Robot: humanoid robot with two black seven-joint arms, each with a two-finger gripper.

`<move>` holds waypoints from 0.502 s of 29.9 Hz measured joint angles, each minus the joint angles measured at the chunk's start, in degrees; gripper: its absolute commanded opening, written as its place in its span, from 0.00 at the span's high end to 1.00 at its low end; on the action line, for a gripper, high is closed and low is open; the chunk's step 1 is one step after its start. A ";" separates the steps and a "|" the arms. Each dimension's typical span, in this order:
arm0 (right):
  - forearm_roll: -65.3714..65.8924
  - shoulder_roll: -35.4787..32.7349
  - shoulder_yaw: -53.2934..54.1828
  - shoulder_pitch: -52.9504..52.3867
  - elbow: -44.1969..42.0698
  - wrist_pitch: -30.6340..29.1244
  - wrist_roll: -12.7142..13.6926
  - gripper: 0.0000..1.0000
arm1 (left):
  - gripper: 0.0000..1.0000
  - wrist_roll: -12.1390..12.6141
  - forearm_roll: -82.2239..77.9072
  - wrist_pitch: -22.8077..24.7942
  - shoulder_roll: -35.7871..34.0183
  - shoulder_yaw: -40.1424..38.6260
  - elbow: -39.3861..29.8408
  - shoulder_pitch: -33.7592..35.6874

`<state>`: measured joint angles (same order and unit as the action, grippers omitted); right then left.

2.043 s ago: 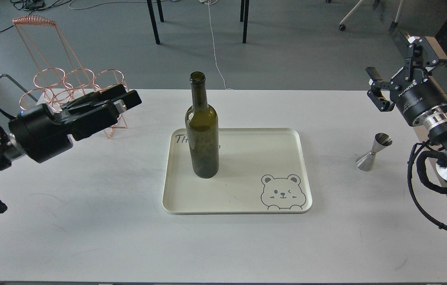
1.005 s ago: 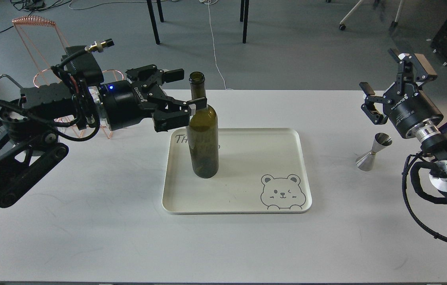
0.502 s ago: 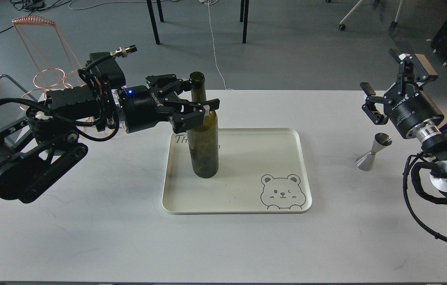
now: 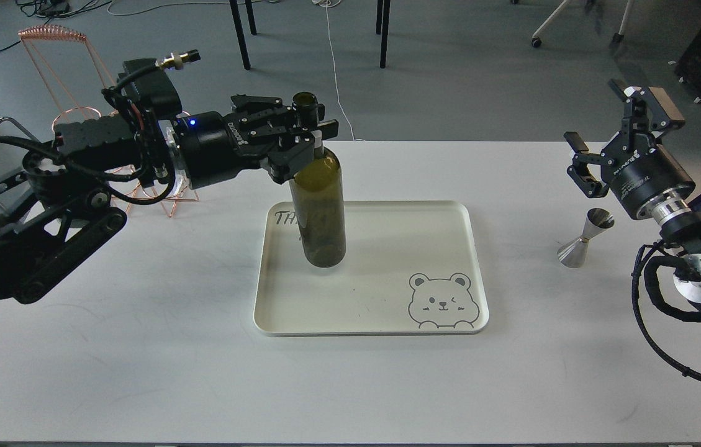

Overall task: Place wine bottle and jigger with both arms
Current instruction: 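Lift the bottle and carry it over the copper wire rack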

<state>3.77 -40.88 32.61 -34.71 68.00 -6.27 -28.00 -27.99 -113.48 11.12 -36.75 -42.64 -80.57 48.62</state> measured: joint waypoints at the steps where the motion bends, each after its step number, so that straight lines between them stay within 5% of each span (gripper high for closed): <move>1: 0.01 0.03 -0.01 0.00 -0.02 0.01 0.00 0.03 | 0.90 0.00 1.77 0.17 -1.41 0.00 -0.17 1.57; 8: 0.01 0.10 -0.02 0.63 -0.06 0.12 0.00 0.03 | 0.90 -0.03 10.29 6.19 -12.31 0.51 2.87 12.74; 15: 0.42 1.22 -0.01 0.70 -0.55 0.13 0.00 0.03 | 0.90 0.01 9.48 7.64 -14.83 0.63 12.66 14.65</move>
<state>4.18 -39.66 32.60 -34.01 67.45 -6.15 -28.00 -27.98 -104.00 18.75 -51.58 -42.01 -67.91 63.28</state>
